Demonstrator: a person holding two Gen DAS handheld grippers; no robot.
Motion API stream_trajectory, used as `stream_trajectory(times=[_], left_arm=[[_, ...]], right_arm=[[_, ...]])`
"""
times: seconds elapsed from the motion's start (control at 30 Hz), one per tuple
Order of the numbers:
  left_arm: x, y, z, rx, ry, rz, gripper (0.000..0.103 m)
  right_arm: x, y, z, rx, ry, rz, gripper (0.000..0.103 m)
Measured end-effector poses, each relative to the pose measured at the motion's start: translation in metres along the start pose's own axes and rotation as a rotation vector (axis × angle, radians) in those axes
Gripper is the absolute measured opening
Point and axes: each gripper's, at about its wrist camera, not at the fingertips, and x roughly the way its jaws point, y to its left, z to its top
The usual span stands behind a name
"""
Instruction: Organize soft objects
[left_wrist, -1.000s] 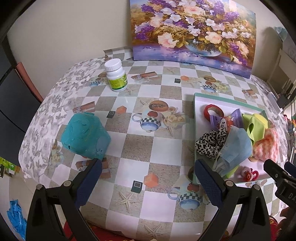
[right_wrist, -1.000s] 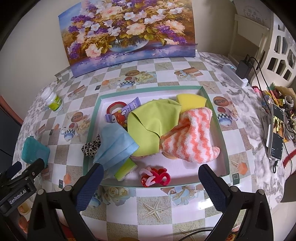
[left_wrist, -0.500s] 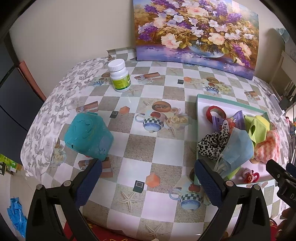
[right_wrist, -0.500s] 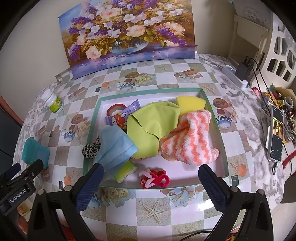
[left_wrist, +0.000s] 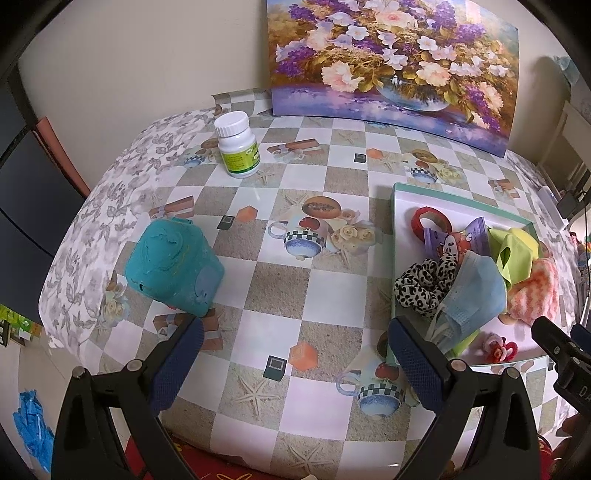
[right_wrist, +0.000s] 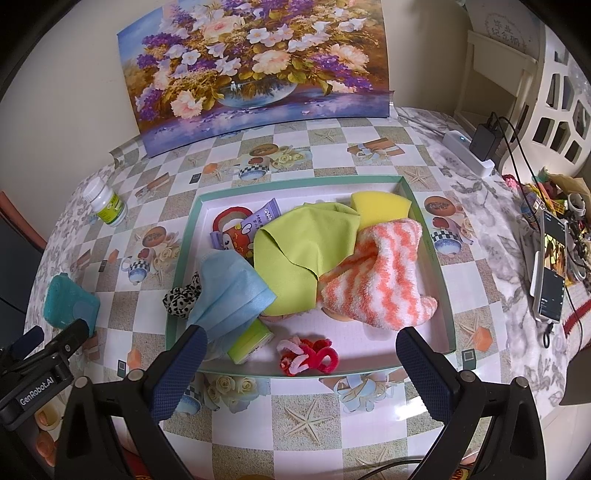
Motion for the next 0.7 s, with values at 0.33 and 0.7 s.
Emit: stream_trajectory(times=[0.33, 0.7], left_arm=[[0.0023, 0.0026, 0.0008, -0.006, 0.005, 0.013, 0.100], [0.0054, 0.0058, 0.0008, -0.015, 0.008, 0.021, 0.100]], right_arm=[[0.0005, 0.0003, 0.0001, 0.001, -0.001, -0.001, 0.103], [0.0020, -0.0016, 0.0010, 0.003, 0.001, -0.002, 0.103]])
